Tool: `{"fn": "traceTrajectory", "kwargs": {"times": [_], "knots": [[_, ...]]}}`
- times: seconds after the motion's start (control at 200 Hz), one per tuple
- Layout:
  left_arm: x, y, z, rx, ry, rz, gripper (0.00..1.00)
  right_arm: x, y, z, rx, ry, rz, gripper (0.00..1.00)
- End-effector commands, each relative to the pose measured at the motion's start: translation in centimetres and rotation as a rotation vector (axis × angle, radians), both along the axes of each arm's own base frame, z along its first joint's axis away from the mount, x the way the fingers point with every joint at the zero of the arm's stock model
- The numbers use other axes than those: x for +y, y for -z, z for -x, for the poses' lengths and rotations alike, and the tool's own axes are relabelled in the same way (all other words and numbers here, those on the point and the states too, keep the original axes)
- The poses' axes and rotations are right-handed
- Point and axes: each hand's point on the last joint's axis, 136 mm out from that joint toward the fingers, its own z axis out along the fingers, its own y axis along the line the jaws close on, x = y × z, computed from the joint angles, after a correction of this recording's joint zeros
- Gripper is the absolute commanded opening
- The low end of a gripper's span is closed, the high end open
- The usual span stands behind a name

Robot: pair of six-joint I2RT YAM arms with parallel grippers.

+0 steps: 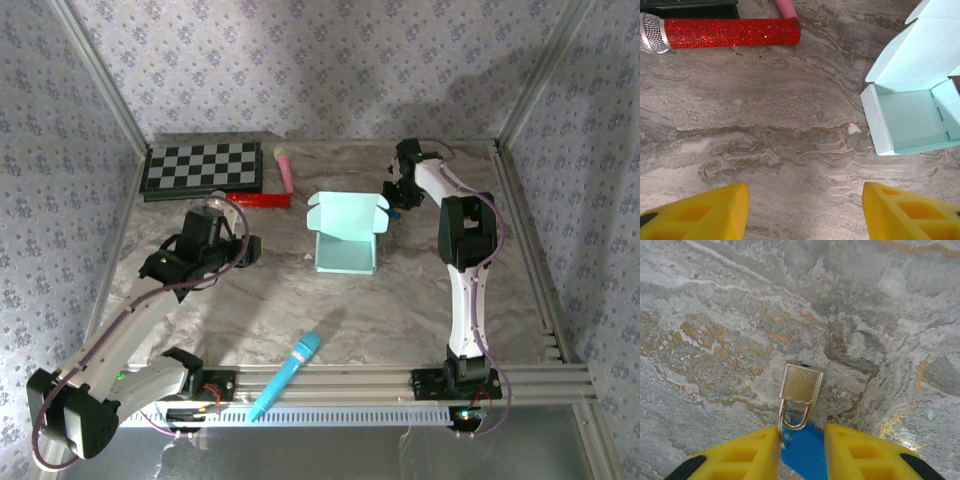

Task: Fold the paper box

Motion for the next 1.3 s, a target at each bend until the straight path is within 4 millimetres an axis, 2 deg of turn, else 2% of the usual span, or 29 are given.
{"fn": "traceTrajectory", "kwargs": {"times": [0.0, 0.11, 0.23, 0.42, 0.65, 0.91, 1.119, 1.294], "knots": [[0.2, 0.1, 0.2, 0.007, -0.002, 0.001, 0.61, -0.2, 1.2, 0.4, 0.047, 0.011, 0.038, 0.29], [0.2, 0.3, 0.2, 0.01, -0.003, -0.003, 0.61, -0.3, 1.6, 0.7, 0.062, 0.009, 0.053, 0.24], [0.3, 0.3, 0.3, 0.008, -0.001, -0.005, 0.61, -0.5, 1.8, 1.0, 0.075, 0.011, 0.067, 0.13], [0.3, 0.4, 0.3, 0.012, -0.003, -0.004, 0.61, -1.0, 0.2, 1.2, 0.041, 0.031, 0.062, 0.0], [0.2, 0.0, 0.3, 0.005, -0.006, 0.01, 0.61, -2.3, -3.6, 1.7, -0.048, 0.063, 0.059, 0.0], [0.1, -1.0, 0.4, -0.02, -0.003, 0.038, 0.61, -4.3, -8.8, 4.1, -0.181, 0.112, 0.064, 0.0], [-0.1, -1.2, 0.5, -0.025, 0.001, 0.047, 0.61, -5.1, -13.4, 7.4, -0.284, 0.124, 0.076, 0.0], [-0.2, -1.3, 0.5, -0.025, 0.004, 0.057, 0.61, -3.7, -17.4, 11.6, -0.372, 0.094, 0.05, 0.0]]}}
